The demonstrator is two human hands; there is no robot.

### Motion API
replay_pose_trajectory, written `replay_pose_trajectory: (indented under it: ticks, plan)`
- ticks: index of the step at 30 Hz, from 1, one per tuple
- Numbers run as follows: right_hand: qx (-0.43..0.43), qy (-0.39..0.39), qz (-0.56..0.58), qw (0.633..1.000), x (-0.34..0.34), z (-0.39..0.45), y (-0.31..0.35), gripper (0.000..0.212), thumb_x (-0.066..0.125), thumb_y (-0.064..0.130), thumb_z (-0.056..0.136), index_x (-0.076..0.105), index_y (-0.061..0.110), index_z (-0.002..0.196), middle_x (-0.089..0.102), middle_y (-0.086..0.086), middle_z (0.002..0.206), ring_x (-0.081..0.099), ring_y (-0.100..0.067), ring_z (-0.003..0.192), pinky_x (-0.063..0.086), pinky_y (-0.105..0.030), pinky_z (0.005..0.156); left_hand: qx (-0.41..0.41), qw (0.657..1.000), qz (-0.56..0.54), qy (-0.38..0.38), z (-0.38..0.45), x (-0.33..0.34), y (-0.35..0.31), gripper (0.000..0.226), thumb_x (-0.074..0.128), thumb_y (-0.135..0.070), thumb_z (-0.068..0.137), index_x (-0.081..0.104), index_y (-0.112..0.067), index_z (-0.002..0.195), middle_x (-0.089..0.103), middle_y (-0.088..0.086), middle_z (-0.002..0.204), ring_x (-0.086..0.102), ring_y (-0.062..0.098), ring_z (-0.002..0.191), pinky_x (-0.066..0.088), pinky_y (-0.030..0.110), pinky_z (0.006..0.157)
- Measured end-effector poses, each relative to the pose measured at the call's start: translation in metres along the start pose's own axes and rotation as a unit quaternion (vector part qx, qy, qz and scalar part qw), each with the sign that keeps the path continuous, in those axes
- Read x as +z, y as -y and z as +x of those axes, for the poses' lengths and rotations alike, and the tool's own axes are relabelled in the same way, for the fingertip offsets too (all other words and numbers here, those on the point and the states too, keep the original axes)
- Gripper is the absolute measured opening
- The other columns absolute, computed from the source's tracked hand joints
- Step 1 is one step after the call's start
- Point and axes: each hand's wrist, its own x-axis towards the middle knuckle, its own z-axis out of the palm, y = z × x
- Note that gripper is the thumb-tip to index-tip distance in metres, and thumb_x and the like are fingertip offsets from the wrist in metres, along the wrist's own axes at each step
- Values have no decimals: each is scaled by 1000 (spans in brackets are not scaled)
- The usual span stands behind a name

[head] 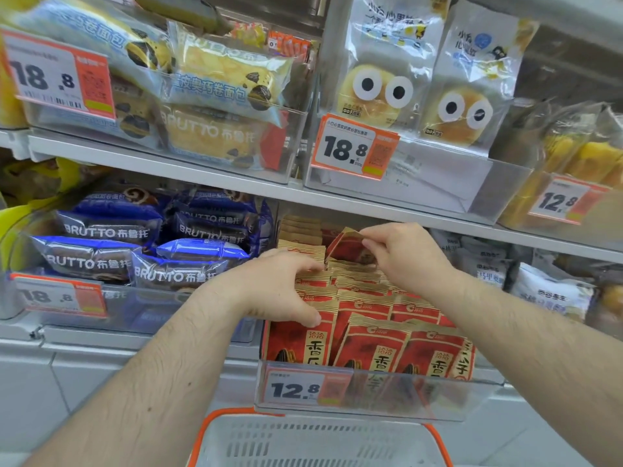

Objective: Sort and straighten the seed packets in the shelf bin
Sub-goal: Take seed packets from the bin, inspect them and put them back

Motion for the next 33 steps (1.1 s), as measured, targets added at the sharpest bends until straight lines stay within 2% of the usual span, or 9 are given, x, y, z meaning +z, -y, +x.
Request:
replay_pose_trajectory:
  ticks: [4,7,11,13,17,21,27,31,33]
  plan:
    - [-58,-157,-27,986,-9,-15,3,25,51,21,96,75,16,101,74,-2,86,68,-28,82,56,-40,69,0,999,46,2,-7,3,-7,105,70,-69,64,26,-39,154,26,-9,161,19,15,150,19,51,123]
    - [-103,-252,-33,962,-20,-23,9,26,50,20,95,74,11,93,71,-4,76,65,-30,71,53,-38,57,16,994,66,-81,-13,11,-19,108,65,-73,73,14,-32,159,17,-7,165,7,15,153,1,57,124]
    - [-118,-356,16,927,-42,-25,19,21,53,15,96,72,4,95,69,-8,76,63,-31,68,52,-41,59,67,968,-60,-235,-24,14,-32,106,71,-54,83,3,-27,160,3,-11,167,6,12,153,13,47,125]
    - [-90,-376,70,919,-57,-25,30,17,55,12,95,71,5,94,68,-5,76,61,-24,68,50,-38,61,93,943,-137,-289,-30,13,-37,100,73,-46,84,10,-29,160,14,-11,164,14,8,151,21,37,122]
    - [6,-275,223,935,-83,-28,51,17,55,16,98,71,16,92,69,3,76,64,-15,71,56,-36,64,118,894,-234,-364,-44,7,-43,64,66,-46,78,52,-30,138,58,-14,131,56,2,117,45,25,98]
    - [36,-129,304,943,-89,-39,63,25,56,14,99,66,26,79,67,5,71,65,-8,66,56,-24,59,118,876,-344,-316,-56,4,-46,18,71,-20,91,66,-27,108,71,-9,103,68,7,93,55,30,85]
    - [9,5,229,973,-68,-63,67,18,60,17,96,71,26,85,70,9,77,66,-7,72,56,-27,67,74,870,-451,-188,-62,27,-55,11,61,-15,97,71,-17,99,77,4,90,73,19,80,60,30,68]
    - [8,-9,204,979,-50,-79,62,13,65,21,92,73,27,99,66,19,83,63,0,81,51,-22,77,11,838,-529,-133,-62,50,-54,14,57,-11,100,70,-13,100,76,10,88,72,19,72,56,27,56]
    - [50,-34,238,969,-43,-89,58,18,71,24,89,68,38,99,66,18,84,63,0,82,50,-21,76,-11,808,-578,-113,-62,61,-55,14,55,-10,100,68,-12,102,77,11,88,72,20,73,56,30,62]
